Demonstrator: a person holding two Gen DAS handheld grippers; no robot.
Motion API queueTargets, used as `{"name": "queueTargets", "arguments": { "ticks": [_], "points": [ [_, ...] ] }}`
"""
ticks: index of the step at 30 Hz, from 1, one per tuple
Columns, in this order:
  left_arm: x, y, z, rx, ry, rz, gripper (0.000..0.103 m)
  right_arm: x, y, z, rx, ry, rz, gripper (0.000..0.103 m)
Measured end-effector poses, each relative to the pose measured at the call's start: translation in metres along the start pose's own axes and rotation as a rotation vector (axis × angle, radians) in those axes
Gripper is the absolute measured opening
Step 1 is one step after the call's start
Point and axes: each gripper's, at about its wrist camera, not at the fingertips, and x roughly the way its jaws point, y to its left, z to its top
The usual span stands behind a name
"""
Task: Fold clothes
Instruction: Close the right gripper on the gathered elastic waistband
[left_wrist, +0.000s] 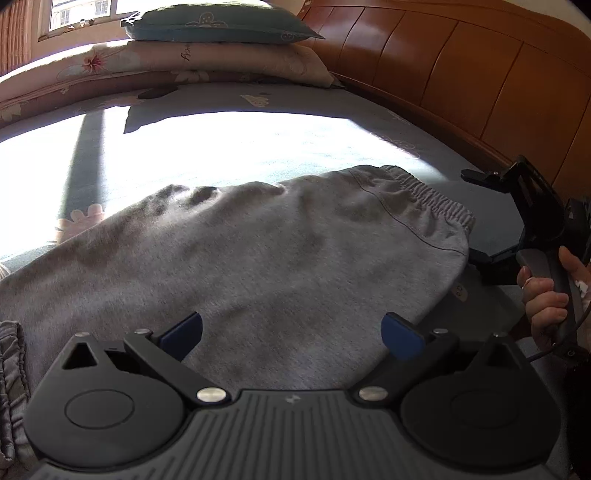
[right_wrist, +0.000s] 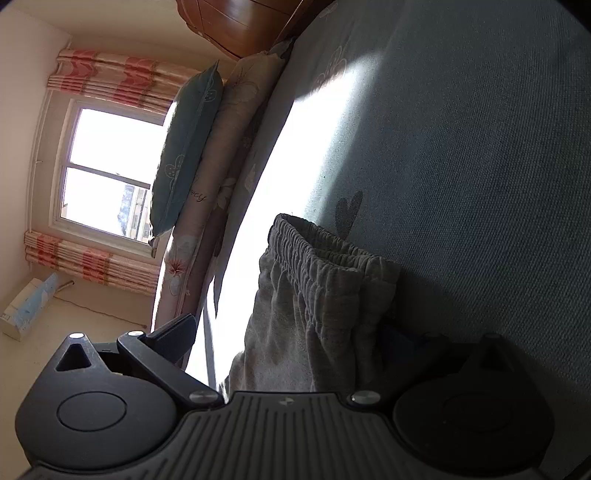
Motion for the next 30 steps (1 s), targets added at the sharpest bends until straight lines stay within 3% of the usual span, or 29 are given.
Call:
{"name": "queueTargets", "arguments": {
  "ticks": [2,7,11,14,16,21,24,27,30],
  "points": [
    [0.006,-0.014,0.006,0.073,-0.015,-0.005,0.102,-0.007,-0.008,0.001,0.023,-0.019,0.059,0.103],
    [0.030,-0.075,0.017,0.408,-0.088,0.006,0.102,-0.021,-0.029,0.007,0.073,-0.041,0.200,0.103],
    [0.061,-0.129,0.015,0.662,-0.128,-0.004,0.102,-0.026,-0.033,0.008,0.062,-0.023,0.235,0.103],
    [0.082,-0.159,0.007,0.821,-0.147,-0.025,0.102,-0.026,-0.032,0.011,0.048,-0.005,0.247,0.103],
    [0.094,-0.172,0.001,0.895,-0.172,0.001,0.102,-0.026,-0.033,0.012,0.045,0.009,0.257,0.103],
    [0.121,-0.194,-0.007,0.998,-0.183,0.034,0.102,-0.026,-0.035,0.015,0.062,0.032,0.291,0.103],
    [0.129,-0.203,-0.008,1.010,-0.213,0.083,0.102,-0.025,-0.037,0.017,0.071,0.040,0.304,0.103],
    [0.135,-0.208,-0.007,1.014,-0.239,0.177,0.102,-0.023,-0.036,0.017,0.067,0.046,0.305,0.103],
    [0.133,-0.204,-0.002,0.973,-0.266,0.231,0.102,-0.023,-0.035,0.016,0.060,0.050,0.303,0.103]
  ]
}}
